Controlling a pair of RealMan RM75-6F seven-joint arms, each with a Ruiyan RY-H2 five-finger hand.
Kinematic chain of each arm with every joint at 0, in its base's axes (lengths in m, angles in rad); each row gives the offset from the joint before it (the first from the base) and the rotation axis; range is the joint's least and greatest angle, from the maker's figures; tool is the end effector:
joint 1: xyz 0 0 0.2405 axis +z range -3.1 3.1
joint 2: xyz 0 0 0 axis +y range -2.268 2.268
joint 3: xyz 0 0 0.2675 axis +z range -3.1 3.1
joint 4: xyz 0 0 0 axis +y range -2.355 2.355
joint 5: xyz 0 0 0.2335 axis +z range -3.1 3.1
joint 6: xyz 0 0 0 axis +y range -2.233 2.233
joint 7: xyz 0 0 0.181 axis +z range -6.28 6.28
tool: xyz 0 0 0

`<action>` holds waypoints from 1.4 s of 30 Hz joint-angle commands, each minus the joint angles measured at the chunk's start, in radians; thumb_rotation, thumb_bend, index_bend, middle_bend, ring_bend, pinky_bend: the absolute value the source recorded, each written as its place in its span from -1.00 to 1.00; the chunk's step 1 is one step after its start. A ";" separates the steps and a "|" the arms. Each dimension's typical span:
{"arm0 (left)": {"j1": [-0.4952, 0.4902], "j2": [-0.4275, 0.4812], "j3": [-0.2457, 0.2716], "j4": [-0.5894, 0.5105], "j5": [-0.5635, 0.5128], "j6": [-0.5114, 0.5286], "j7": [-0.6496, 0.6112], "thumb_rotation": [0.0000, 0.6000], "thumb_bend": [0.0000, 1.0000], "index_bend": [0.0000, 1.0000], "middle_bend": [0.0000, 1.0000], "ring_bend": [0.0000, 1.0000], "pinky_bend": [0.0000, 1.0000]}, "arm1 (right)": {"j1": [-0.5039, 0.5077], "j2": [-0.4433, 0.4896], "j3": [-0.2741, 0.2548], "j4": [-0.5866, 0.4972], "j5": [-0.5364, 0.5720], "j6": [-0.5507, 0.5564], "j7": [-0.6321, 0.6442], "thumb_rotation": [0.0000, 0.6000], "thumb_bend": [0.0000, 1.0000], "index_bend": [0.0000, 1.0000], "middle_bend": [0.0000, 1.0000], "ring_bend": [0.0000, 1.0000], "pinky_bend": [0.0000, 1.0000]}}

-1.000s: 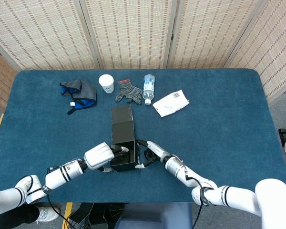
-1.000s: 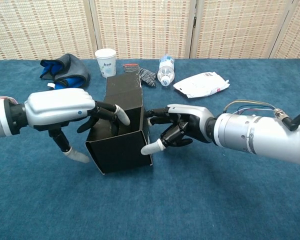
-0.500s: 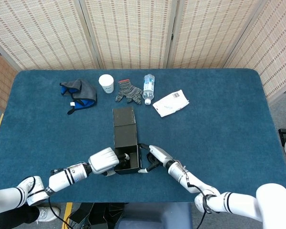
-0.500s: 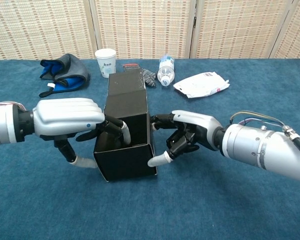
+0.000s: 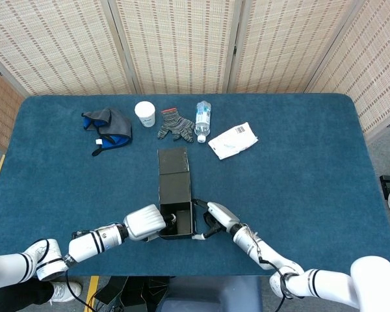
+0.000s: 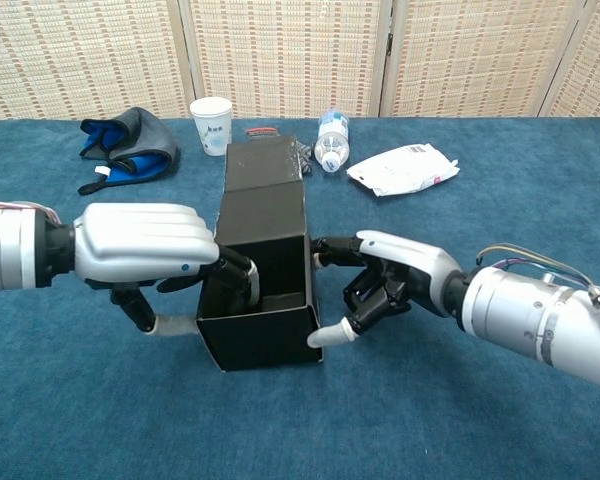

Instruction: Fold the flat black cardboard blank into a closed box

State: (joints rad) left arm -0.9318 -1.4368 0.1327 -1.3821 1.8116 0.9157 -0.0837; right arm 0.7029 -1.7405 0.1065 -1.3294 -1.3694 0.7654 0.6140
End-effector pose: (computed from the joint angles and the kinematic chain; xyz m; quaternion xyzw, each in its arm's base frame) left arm -0.1306 0.3311 -0.0759 -0.9171 -0.1600 -0.3195 0.1769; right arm -0.1392 -0.3265 -0.1512 0.6016 -0.6747 0.4096 0.1225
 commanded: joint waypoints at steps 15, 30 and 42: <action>0.004 -0.046 0.009 0.033 0.020 0.030 0.023 1.00 -0.10 0.08 -0.07 0.26 0.72 | -0.046 0.002 -0.027 -0.003 -0.015 0.027 0.055 1.00 -0.12 -0.58 -0.33 0.63 1.00; 0.040 0.037 0.006 -0.023 -0.002 0.093 0.044 1.00 -0.12 -0.19 -0.35 0.20 0.70 | -0.074 -0.023 -0.020 0.051 -0.023 0.073 0.061 1.00 -0.10 -0.58 -0.33 0.63 1.00; 0.096 0.093 -0.005 -0.063 -0.037 0.150 0.053 1.00 -0.12 -0.30 -0.47 0.08 0.67 | -0.069 -0.047 -0.002 0.078 -0.021 0.077 0.045 1.00 -0.09 -0.59 -0.35 0.63 1.00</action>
State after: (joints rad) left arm -0.8388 -1.3477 0.1290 -1.4414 1.7788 1.0623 -0.0320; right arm 0.6327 -1.7868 0.1032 -1.2529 -1.3907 0.8430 0.6607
